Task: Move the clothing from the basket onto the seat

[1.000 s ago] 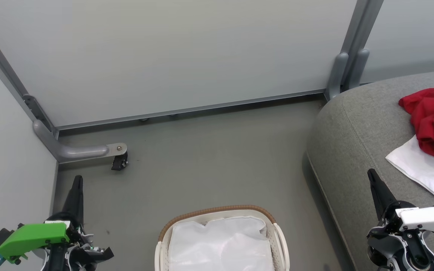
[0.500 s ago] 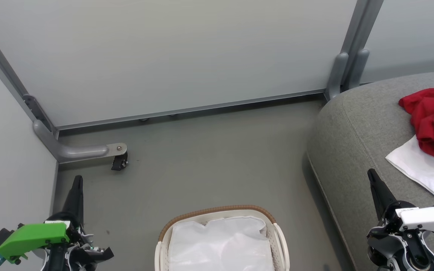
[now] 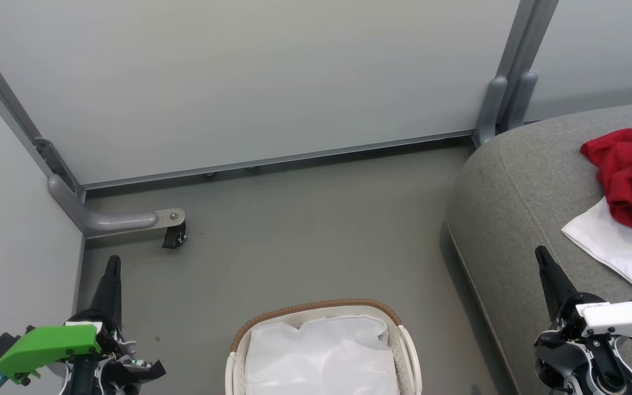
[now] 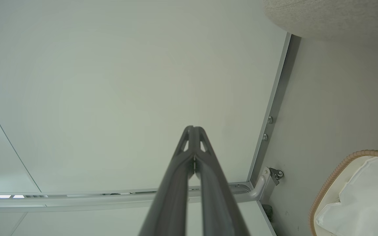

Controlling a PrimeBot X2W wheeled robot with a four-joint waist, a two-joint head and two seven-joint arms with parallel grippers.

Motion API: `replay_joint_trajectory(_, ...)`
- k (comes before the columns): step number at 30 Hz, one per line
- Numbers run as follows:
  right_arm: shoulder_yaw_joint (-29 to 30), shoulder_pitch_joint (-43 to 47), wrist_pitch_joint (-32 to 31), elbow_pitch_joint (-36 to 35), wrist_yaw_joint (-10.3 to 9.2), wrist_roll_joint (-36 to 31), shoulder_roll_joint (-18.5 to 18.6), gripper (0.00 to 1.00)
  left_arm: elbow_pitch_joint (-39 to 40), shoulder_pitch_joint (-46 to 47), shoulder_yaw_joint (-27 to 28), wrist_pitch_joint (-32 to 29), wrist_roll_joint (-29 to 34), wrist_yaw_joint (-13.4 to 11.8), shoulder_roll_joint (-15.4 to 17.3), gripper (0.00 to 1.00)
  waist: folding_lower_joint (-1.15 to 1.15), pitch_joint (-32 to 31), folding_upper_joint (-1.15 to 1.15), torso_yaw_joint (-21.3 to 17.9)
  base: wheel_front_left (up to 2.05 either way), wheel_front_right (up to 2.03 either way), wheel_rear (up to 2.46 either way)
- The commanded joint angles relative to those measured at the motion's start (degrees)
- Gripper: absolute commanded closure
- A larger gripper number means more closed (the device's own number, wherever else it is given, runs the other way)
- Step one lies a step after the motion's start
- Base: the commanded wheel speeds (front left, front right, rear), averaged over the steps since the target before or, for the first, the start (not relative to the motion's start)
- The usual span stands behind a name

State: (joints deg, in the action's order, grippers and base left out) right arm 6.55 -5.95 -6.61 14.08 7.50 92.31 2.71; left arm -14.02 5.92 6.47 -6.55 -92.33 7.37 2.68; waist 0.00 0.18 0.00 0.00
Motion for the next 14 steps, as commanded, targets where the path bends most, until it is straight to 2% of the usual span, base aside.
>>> replay_joint_trajectory(1, 0.05, -0.49, -0.05, -0.19, -0.02, 0.2, 0.32, 1.0, 0.06, 0.66, 0.13, -0.16, -0.18, 0.23, 0.38, 1.0, 0.0, 0.0, 0.0, 0.0, 0.0, 0.0, 0.0)
replay_joint_trajectory(14, 0.05, -0.49, -0.04, -0.19, -0.02, 0.2, 0.32, 1.0, 0.06, 0.66, 0.13, -0.16, -0.18, 0.23, 0.39, 1.0, 0.0, 0.0, 0.0, 0.0, 0.0, 0.0, 0.0)
